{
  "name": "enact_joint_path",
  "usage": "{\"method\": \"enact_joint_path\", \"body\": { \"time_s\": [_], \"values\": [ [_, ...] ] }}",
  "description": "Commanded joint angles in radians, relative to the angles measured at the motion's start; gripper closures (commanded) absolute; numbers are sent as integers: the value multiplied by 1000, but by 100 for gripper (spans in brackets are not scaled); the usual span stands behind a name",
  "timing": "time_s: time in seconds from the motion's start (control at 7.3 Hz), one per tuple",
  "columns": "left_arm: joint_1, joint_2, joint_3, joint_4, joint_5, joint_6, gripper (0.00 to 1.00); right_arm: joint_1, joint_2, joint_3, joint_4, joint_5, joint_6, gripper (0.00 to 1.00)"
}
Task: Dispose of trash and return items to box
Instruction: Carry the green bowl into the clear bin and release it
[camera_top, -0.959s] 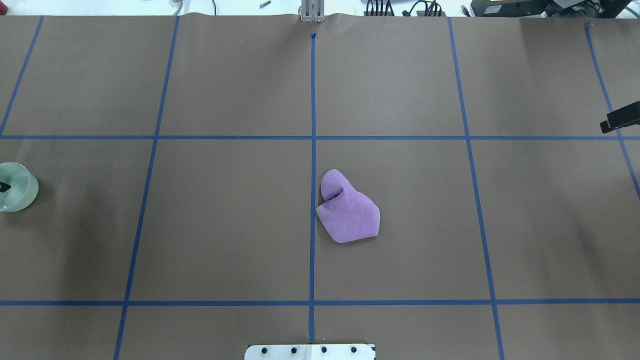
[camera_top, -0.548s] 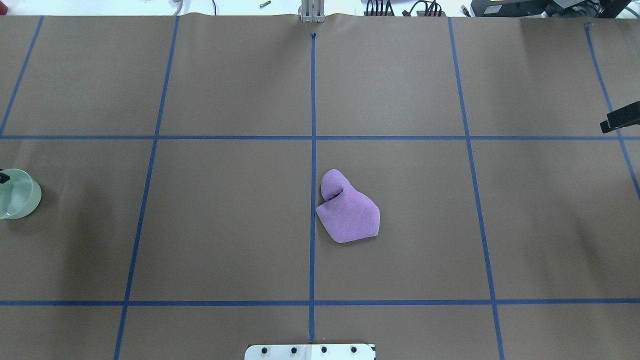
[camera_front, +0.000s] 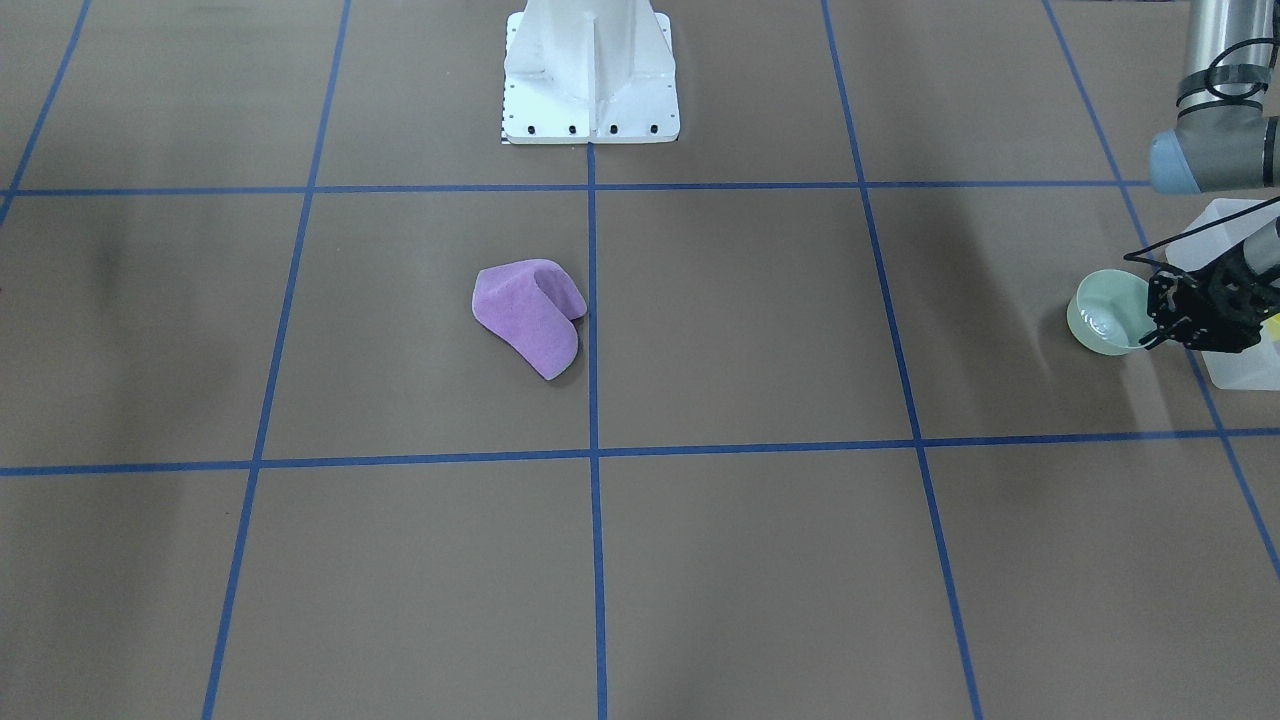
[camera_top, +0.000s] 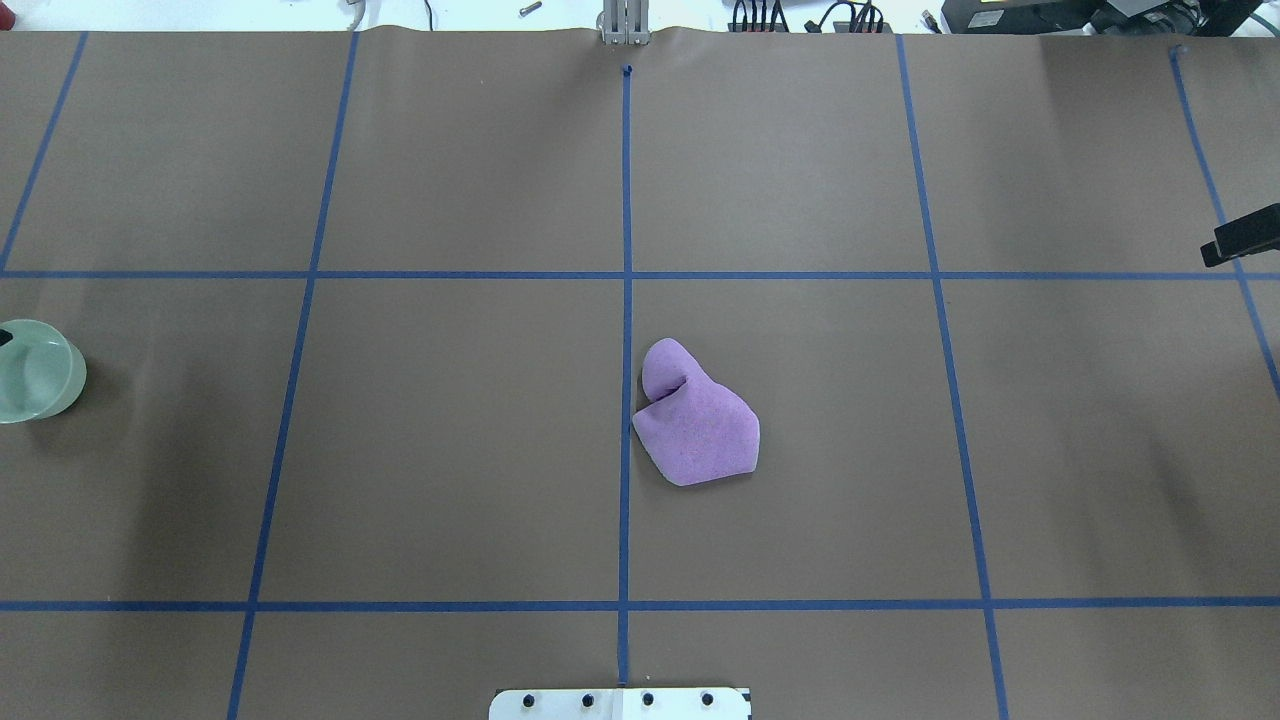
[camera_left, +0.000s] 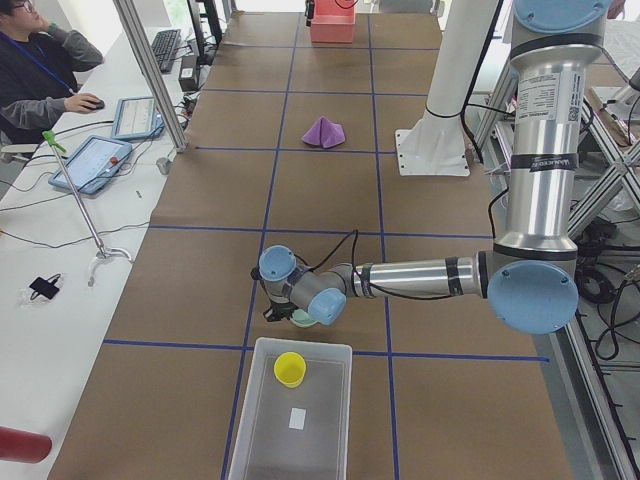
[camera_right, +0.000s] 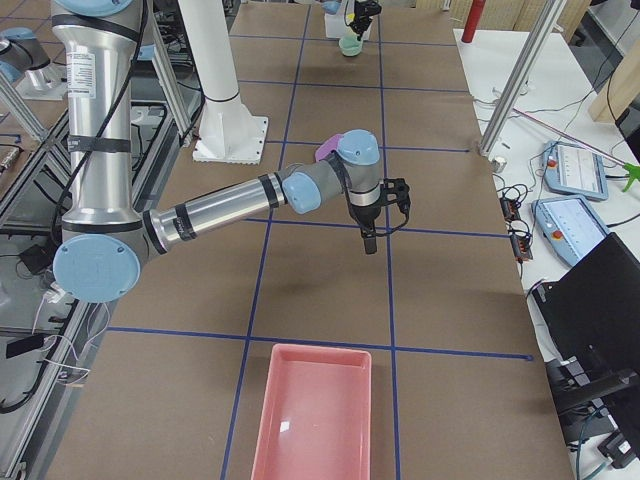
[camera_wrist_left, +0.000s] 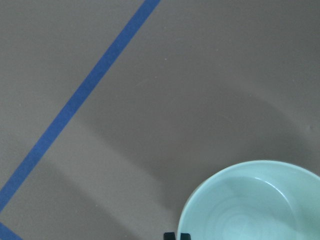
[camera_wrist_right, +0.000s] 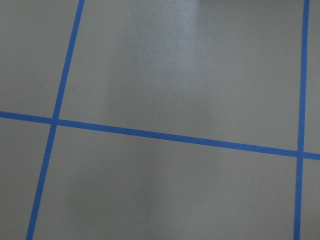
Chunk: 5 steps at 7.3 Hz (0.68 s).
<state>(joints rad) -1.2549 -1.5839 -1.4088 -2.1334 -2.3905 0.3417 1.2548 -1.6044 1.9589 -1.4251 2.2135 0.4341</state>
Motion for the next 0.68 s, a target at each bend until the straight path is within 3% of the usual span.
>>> {"method": "enact_joint_path", "body": {
  "time_s": [0.0,0.27,0.55],
  "values": [
    [-150,-8,-117,213,-76,3,100,0,0,0,0,0,0,0],
    [-278,-5,-237,501,-76,60,100,0,0,-2,-2,0,0,0],
    [-409,-45,-213,703,-65,206,100,0,0,-3,0,0,0,0]
  ]
}}
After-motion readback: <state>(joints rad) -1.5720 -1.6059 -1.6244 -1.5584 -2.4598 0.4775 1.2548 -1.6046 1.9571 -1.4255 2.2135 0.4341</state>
